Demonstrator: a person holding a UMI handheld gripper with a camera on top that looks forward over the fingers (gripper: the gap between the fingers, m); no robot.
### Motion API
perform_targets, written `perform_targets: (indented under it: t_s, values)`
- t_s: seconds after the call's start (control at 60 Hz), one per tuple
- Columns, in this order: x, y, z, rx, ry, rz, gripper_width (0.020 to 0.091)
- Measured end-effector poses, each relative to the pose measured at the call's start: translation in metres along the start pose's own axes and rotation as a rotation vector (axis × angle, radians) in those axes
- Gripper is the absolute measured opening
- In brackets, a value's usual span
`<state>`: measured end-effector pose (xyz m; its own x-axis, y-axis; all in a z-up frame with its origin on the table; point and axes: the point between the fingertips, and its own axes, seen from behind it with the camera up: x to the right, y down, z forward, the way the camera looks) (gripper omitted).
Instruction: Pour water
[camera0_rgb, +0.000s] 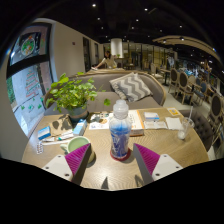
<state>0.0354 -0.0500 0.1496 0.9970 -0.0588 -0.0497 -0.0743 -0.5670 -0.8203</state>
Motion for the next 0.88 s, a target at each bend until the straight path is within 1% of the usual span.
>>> perform_targets:
  t_s: [0.167,0.25,0.417,0.65,0.883]
  values:
    - [-0.030,-0.004,-0.094,-0.005,0.019,0.013,0.0855]
    - [-0.044,0.001,-0.132,-0.008,0.027,0.022,0.0856]
    - [-0.057,0.017,-0.185,-0.013,0.064,0.045,0.0855]
    - [-0.065,0.036,-0.213,-0.026,0.090,0.009,0.0851]
    - [-0.065,0.035,-0.217,-0.018,0.104,-0.015,0.0852]
